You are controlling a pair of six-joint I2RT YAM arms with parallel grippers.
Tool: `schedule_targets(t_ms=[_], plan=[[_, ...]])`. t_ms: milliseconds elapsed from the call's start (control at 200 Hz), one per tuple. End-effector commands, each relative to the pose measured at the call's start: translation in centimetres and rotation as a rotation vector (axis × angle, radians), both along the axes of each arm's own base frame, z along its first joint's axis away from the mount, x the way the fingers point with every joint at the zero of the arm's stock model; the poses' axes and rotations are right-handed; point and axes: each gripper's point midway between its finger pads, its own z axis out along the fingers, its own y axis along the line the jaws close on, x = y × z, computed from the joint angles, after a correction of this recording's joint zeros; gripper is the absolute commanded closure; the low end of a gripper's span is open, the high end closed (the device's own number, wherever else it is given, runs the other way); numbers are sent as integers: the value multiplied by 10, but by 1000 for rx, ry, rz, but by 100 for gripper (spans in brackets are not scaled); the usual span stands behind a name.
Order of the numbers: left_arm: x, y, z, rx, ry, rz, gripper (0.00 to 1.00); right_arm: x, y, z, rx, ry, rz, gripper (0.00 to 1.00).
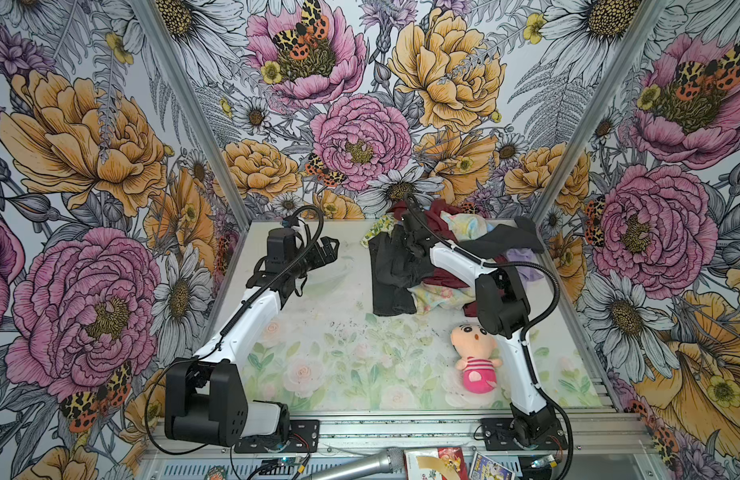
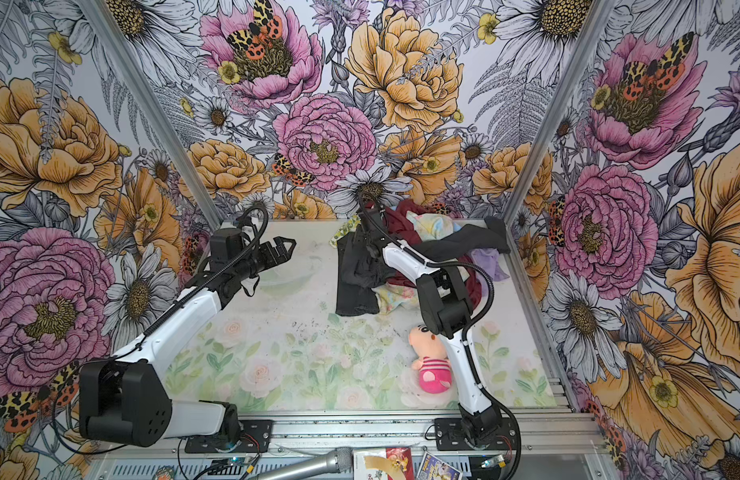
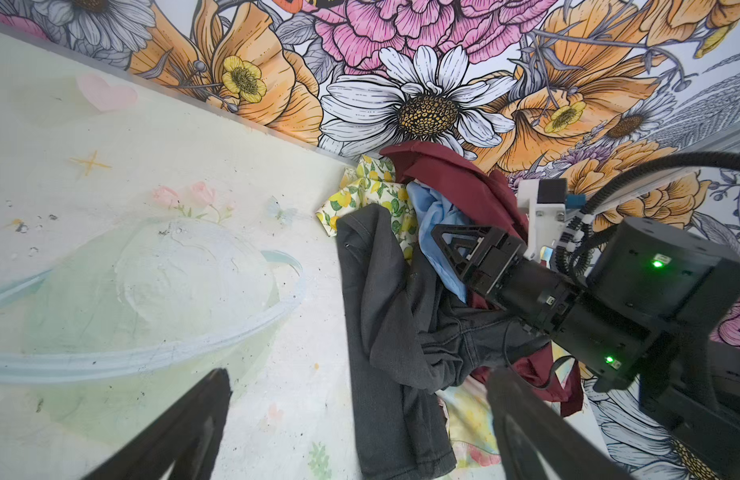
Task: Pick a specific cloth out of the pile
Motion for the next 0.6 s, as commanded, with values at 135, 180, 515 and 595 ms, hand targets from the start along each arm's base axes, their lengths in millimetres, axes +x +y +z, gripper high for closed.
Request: schedule_targets(t_ms=[135,180,515,595], plan=[[4,-6,0,-6,-6,-19,3,29,-4,13,-42,-103,-96,82],[5,-6,-1,-3,-7,-18,3,32,-3,21,-36,-130,-107,94],[4,-4,2,3,-14,-14,3,13,-3,106,15,-282,-73,100],[4,-5,3,1,-16,-18,3,0,-6,126,45,-318,-55,100]])
